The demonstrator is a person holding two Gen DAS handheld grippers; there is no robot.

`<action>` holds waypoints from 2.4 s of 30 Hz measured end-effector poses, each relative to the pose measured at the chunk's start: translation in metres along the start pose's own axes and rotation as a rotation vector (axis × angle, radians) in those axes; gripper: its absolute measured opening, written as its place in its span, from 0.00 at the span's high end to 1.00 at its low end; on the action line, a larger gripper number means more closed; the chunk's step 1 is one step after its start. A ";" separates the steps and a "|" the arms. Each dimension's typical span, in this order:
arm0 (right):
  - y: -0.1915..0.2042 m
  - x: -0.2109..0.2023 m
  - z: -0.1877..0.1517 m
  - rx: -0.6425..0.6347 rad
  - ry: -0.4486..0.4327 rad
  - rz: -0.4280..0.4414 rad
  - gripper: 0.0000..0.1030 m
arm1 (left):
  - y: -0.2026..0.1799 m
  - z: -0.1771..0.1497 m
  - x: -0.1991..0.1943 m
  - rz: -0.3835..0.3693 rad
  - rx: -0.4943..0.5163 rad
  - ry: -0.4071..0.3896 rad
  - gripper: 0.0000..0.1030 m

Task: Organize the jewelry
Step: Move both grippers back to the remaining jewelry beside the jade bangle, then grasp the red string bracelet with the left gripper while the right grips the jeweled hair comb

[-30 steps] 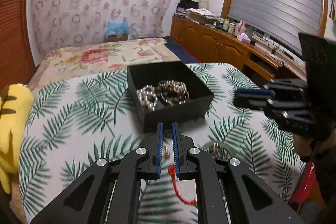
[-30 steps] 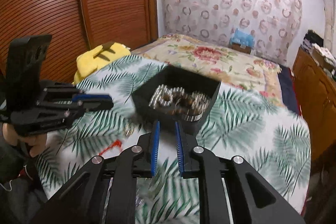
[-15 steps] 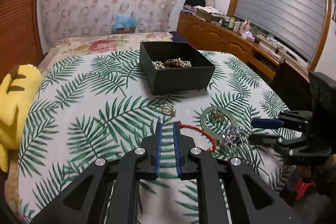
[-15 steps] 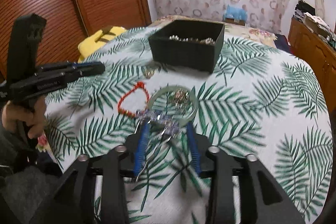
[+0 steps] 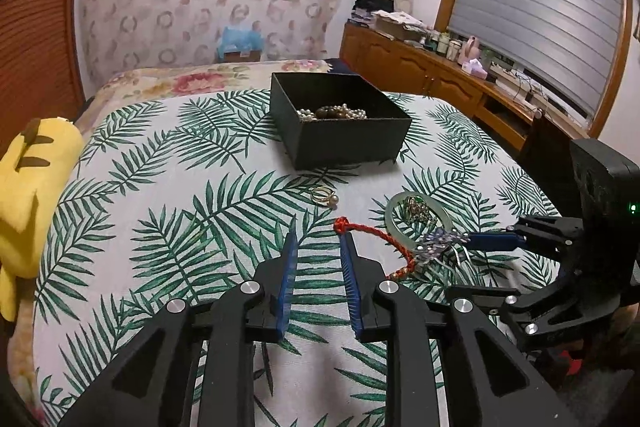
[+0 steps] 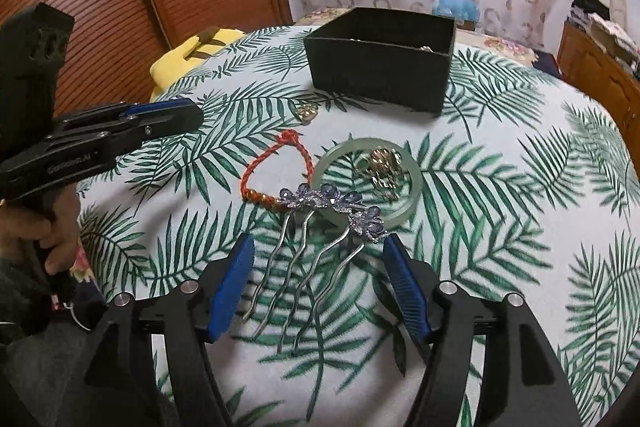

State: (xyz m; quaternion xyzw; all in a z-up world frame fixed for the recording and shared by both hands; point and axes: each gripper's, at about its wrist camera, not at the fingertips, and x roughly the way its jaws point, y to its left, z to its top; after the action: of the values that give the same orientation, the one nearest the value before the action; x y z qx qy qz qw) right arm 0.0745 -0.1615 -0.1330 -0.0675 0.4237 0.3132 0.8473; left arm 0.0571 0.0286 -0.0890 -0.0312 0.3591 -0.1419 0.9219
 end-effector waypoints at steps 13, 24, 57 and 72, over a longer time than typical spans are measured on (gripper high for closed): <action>-0.008 0.002 -0.003 -0.051 0.025 -0.098 0.39 | -0.001 -0.002 0.001 -0.005 0.000 0.006 0.80; -0.032 -0.011 -0.002 -0.013 -0.012 -0.054 0.46 | -0.003 -0.001 0.004 -0.009 0.001 0.011 0.80; -0.029 -0.020 0.008 -0.023 -0.048 0.083 0.76 | -0.008 -0.002 0.032 -0.037 0.018 0.081 0.79; -0.030 -0.022 0.013 -0.024 -0.066 0.081 0.76 | -0.029 0.020 0.079 -0.014 0.135 0.168 0.84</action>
State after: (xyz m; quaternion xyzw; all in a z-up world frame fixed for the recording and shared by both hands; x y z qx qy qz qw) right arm 0.0907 -0.1913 -0.1126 -0.0500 0.3940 0.3545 0.8465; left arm 0.1184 -0.0227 -0.1210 0.0404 0.4246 -0.1744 0.8875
